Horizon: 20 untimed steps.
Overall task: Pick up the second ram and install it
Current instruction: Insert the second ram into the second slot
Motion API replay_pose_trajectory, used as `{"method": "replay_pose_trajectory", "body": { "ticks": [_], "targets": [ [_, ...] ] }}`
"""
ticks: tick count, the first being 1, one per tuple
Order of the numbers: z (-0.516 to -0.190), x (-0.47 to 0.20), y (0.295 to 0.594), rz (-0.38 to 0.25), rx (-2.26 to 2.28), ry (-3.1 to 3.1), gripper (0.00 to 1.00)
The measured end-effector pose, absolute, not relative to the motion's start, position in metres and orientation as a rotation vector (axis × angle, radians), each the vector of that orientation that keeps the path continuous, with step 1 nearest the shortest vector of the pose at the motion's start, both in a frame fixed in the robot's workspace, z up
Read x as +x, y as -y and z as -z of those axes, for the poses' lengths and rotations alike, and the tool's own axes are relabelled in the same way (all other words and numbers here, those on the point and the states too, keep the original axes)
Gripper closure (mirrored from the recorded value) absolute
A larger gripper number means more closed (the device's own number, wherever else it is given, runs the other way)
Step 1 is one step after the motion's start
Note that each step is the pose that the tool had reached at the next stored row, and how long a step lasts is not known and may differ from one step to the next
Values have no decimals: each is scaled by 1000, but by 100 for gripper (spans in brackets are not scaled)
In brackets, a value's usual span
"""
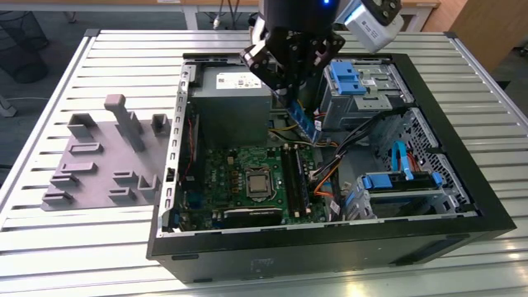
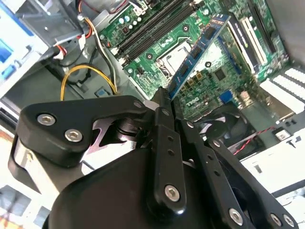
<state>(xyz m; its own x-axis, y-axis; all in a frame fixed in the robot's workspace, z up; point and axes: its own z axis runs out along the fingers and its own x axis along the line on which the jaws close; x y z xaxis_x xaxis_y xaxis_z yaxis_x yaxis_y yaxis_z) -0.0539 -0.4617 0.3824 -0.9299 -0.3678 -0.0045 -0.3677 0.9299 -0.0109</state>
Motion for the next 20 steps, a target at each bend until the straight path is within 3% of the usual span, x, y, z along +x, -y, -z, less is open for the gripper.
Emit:
{"method": "replay_pose_trajectory", "body": {
  "ticks": [20],
  "targets": [
    [-378, -54, 462, 19, -27, -3137, 86]
  ]
}}
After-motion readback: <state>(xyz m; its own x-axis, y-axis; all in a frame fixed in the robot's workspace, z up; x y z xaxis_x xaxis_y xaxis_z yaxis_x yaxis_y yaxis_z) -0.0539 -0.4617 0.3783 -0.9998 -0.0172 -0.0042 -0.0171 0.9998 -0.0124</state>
